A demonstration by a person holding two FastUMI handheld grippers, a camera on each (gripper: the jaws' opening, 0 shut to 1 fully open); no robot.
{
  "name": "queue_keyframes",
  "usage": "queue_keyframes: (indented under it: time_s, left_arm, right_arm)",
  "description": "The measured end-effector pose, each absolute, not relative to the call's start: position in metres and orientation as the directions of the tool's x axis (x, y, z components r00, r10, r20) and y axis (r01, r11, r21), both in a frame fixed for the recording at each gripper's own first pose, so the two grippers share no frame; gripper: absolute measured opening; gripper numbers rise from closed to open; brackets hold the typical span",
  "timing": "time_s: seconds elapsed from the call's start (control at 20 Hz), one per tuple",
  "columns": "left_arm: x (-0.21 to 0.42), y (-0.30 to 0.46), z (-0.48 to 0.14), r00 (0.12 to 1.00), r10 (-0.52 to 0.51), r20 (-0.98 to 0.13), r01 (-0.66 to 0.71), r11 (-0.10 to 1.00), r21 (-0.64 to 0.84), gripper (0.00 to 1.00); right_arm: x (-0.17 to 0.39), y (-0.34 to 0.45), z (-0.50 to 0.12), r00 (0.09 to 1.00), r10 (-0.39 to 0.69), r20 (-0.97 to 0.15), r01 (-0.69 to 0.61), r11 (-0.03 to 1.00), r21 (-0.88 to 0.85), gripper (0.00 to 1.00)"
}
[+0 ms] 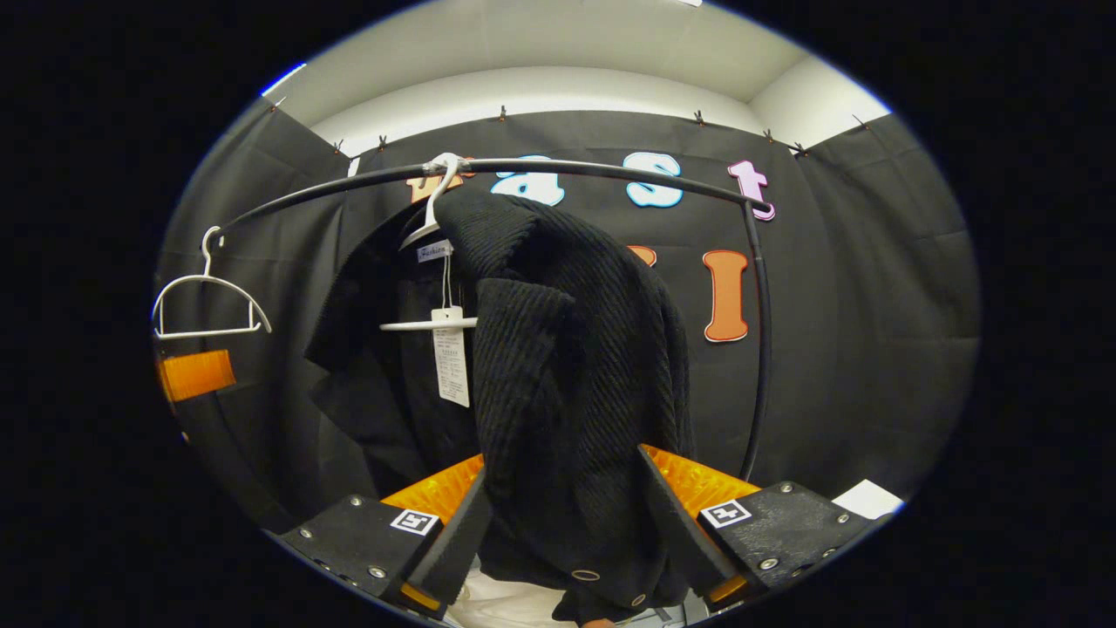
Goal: Grasp the clothes on the hanger with both hands and then place them into the laundry hamper below.
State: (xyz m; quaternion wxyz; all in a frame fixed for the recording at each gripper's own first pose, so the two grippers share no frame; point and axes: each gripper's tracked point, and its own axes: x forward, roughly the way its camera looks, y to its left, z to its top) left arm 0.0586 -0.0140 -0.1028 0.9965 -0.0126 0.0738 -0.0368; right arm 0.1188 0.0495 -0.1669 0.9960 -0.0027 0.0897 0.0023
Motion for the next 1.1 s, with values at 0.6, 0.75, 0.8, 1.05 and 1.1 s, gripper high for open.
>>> queue_keyframes:
  time_s: [0.6, 0.75, 0.8, 1.05, 1.1]
  left_arm:
    - [0.16, -0.038, -0.188, 0.98, -0.094, -0.173, 0.102, 0.994, 0.036, 1.0]
    - [0.182, -0.029, -0.193, 0.984, -0.077, -0.163, 0.078, 0.997, -0.001, 0.97]
    - [0.19, -0.025, -0.195, 0.984, -0.069, -0.166, 0.07, 0.998, -0.004, 0.96]
    - [0.208, -0.033, -0.204, 0.977, -0.114, -0.182, 0.114, 0.993, -0.014, 0.94]
    - [0.208, -0.036, -0.202, 0.976, -0.125, -0.177, 0.124, 0.992, -0.015, 0.89]
  right_arm:
    - [0.155, 0.048, -0.177, 0.988, 0.023, -0.155, -0.023, 1.0, 0.002, 0.99]
    - [0.157, 0.044, -0.172, 0.989, 0.039, -0.142, -0.037, 0.999, 0.013, 0.71]
    - [0.157, 0.045, -0.17, 0.99, 0.045, -0.137, -0.043, 0.999, 0.018, 0.68]
    - [0.16, 0.043, -0.161, 0.992, 0.037, -0.125, -0.033, 0.999, 0.031, 0.48]
    - [0.159, 0.043, -0.159, 0.992, 0.036, -0.122, -0.033, 0.999, 0.026, 0.48]
